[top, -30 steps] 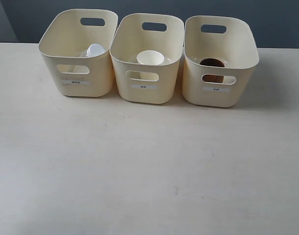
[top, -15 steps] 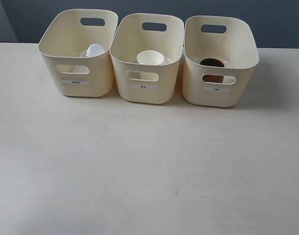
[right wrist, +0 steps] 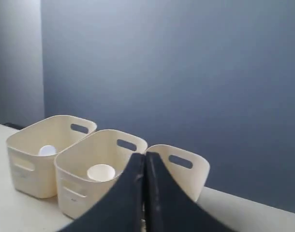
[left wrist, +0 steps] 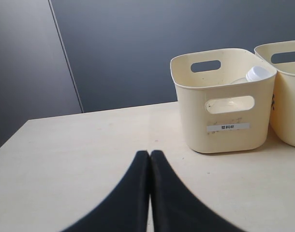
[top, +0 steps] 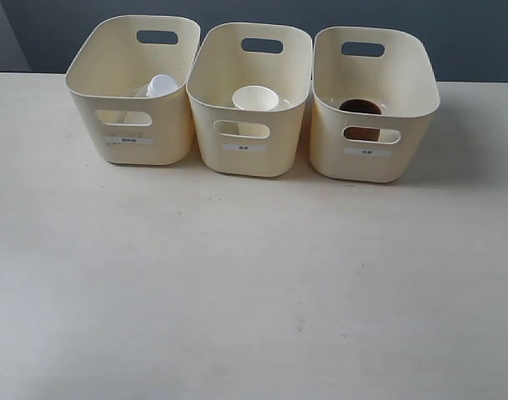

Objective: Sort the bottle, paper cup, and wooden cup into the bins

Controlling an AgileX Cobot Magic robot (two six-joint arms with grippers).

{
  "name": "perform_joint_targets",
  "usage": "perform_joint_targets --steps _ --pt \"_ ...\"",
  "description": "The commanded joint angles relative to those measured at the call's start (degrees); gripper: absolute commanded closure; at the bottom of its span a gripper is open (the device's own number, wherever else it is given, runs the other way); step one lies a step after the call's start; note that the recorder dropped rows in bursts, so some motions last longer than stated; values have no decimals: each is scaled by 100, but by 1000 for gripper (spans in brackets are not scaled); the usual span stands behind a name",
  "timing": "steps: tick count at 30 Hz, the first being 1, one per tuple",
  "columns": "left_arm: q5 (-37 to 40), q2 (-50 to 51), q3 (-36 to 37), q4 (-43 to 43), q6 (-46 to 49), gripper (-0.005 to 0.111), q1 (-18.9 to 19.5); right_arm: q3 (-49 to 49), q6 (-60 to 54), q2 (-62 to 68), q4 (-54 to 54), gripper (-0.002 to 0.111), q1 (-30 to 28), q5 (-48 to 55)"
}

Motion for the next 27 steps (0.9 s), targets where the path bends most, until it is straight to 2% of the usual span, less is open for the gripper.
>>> perform_joint_targets --steps 1,6,11,16,27 --pt "-40 -28 10 0 -8 107 3 870 -112 -762 199 109 -669 -520" --pt "-40 -28 10 0 -8 107 3 1821 -112 -1619 318 109 -1395 -974" --pt "-40 -28 10 0 -8 107 3 2794 -557 -1632 967 109 -1774 -1722" --pt "-40 -28 10 0 -8 107 3 3583 -1254 -1632 1768 109 -1829 -2483" --pt "-40 -28 10 0 -8 107 3 4502 -1263 -1632 1698 109 -1829 -3275"
